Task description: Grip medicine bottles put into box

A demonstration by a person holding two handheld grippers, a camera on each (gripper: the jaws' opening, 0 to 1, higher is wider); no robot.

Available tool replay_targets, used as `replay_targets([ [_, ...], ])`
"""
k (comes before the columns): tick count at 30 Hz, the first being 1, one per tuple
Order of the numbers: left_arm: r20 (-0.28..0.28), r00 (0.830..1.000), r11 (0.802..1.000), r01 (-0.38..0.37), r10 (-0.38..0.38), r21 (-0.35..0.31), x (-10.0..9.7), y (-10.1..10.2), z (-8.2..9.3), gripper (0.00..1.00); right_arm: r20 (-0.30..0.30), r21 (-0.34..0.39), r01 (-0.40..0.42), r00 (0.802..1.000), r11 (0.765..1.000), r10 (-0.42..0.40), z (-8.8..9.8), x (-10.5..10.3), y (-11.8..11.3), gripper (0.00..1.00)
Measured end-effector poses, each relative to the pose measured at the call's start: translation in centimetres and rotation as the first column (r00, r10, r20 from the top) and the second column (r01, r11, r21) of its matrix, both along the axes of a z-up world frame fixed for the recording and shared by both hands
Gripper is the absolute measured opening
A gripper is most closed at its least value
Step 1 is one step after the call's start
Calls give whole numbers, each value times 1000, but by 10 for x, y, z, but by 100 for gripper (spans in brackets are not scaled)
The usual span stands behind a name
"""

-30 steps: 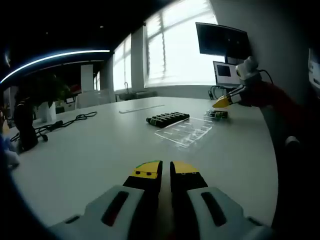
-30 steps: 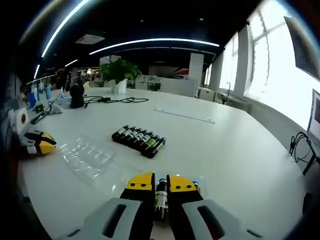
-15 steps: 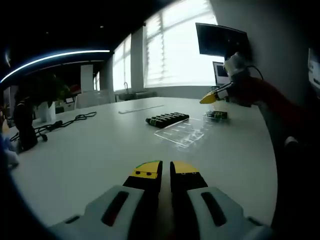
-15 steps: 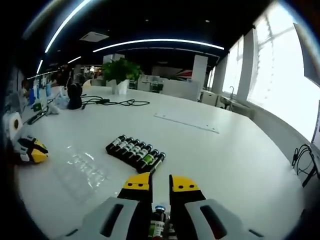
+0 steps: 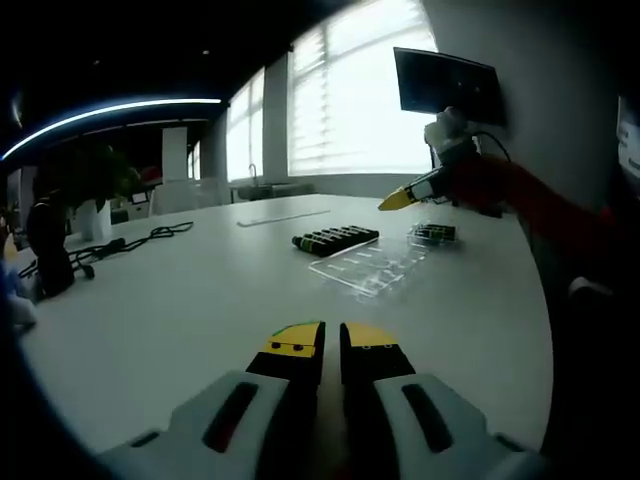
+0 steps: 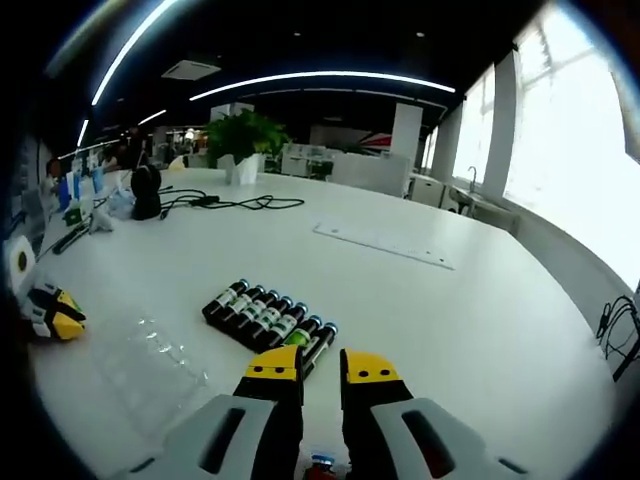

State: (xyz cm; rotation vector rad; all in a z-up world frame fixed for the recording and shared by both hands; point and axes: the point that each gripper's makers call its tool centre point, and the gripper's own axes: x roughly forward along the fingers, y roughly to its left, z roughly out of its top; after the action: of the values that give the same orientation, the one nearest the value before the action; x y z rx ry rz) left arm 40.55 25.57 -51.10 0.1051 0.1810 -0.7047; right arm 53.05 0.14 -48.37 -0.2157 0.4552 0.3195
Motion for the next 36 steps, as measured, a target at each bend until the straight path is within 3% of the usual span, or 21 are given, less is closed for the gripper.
replay_targets([
  [12,-2,1000,1000,4,-4,5,0,-1,-1,1,-58,-13,1,998,1000,-2,-22,17,5,11],
  [32,-1,1000,1000,7,-7,9,-1,-2,-2,1,-95,1,37,995,999,-37,-33,22,8,10],
  [36,-1,1000,1000,7,-7,11,-1,-2,-2,1,-101,-30,45,994,999,-48,-35,22,5,10],
])
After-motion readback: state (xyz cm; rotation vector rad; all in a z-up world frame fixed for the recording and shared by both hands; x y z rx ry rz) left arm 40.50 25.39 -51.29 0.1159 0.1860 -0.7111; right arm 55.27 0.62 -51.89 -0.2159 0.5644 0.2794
